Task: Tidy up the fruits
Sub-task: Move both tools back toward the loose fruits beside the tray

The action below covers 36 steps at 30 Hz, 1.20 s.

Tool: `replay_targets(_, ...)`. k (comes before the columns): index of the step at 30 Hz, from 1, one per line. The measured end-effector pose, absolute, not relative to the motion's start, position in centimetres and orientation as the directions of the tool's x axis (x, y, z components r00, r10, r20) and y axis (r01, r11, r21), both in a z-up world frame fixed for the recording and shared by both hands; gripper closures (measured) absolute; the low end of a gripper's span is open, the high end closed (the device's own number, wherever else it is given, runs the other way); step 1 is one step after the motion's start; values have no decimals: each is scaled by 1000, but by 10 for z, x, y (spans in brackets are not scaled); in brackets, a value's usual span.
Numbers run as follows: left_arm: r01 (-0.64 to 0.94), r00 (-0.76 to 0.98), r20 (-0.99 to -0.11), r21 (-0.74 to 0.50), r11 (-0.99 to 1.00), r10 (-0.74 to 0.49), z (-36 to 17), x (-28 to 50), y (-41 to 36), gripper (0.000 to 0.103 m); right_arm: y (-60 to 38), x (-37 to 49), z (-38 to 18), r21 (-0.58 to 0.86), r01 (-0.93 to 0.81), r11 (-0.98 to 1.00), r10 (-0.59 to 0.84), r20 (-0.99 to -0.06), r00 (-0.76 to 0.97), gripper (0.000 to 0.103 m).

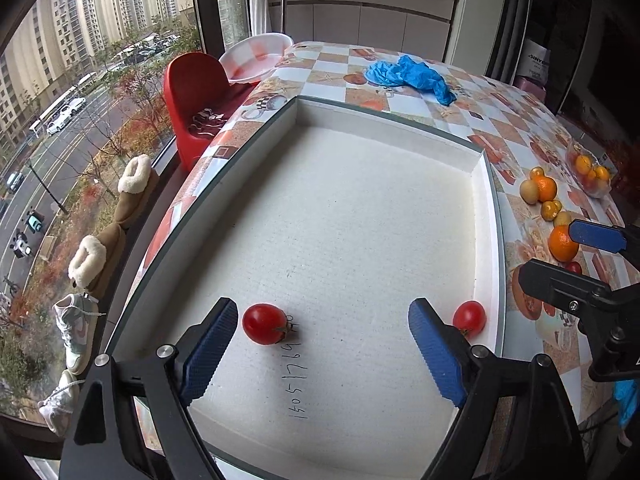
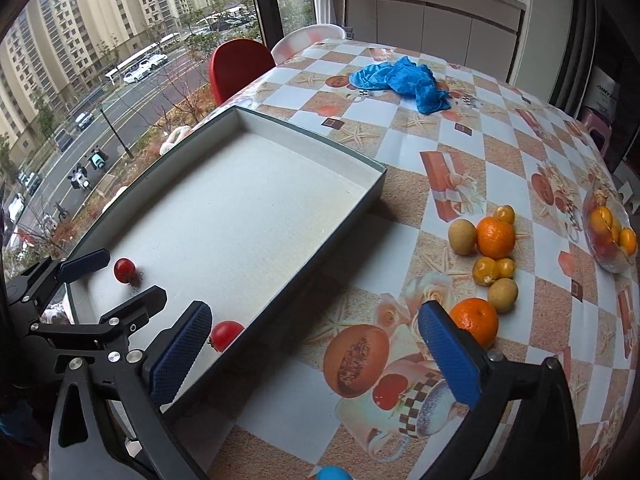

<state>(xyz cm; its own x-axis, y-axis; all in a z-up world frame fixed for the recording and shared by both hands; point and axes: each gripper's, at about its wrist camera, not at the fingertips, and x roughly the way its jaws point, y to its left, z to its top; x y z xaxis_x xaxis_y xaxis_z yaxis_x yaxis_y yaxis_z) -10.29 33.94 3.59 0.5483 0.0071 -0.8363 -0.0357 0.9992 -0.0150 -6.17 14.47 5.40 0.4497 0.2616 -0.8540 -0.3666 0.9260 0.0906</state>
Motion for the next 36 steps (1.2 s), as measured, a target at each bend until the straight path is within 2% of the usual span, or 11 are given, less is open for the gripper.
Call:
replay_targets(16, 119, 545, -837, 25, 993, -44, 51, -100, 268, 15, 55, -60, 38, 126, -192, 973, 203, -863, 462, 0)
replay_targets(22, 194, 530, -845, 30, 981, -79, 49, -99, 231, 15, 17, -67, 34, 95, -128, 987, 146, -865, 480, 0)
replay_targets(30, 310, 493, -851, -23, 950, -182, 51, -99, 186, 15, -36, -82, 20, 47, -16, 999, 49, -873, 486, 0)
replay_targets(36, 329, 447, -869, -60, 943, -211, 40, -86, 161, 15, -57, -95, 4, 6, 13, 1000, -1, -881, 474, 0)
